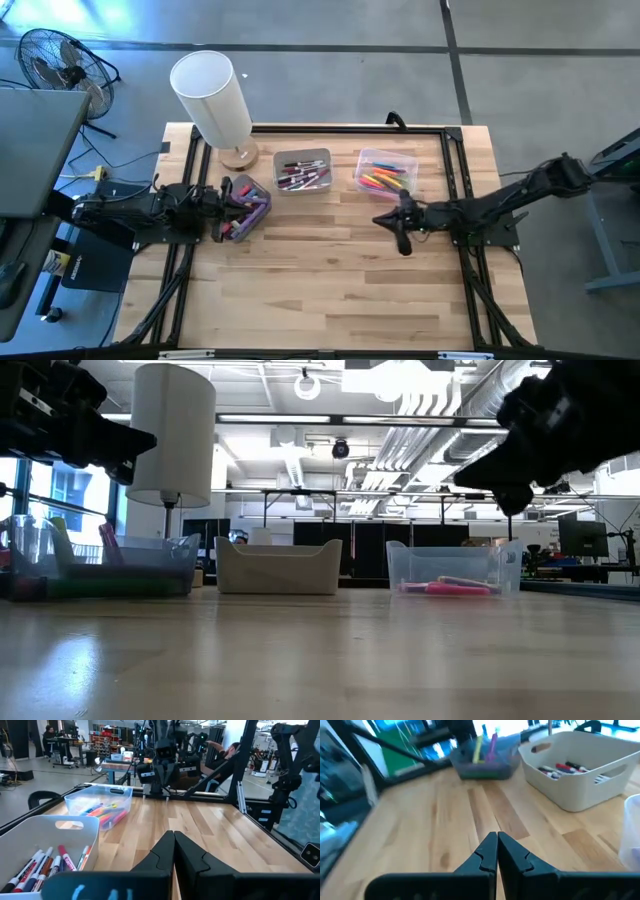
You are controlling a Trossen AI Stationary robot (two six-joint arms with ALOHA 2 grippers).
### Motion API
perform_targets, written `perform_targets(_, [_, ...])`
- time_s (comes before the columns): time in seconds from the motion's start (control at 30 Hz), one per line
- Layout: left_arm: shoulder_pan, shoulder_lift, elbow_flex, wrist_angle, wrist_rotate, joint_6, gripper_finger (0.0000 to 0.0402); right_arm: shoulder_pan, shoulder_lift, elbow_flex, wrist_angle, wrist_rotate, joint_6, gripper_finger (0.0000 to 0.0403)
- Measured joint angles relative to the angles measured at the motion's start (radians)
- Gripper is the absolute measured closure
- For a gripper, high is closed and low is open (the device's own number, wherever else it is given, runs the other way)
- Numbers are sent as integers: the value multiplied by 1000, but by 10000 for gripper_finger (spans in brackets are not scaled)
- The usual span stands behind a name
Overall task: Pick & Place Markers
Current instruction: Return to Home Position
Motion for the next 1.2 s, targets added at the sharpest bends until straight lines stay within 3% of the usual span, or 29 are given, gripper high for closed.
perform_targets(0.17, [0,0,0,0,0,0,400,-37,-126,-155,167,-65,-1,403])
perform_targets(0.5, [0,0,0,0,-1,0,400,-116,-483,-219,48,-182,-60,402])
perform_targets(0.97, [0,0,0,0,-1,0,400,-116,-1006,-219,-472,-286,-79,403])
perform_targets(1.2, [0,0,0,0,-2,0,400,-121,-1013,-101,-672,-320,-98,403])
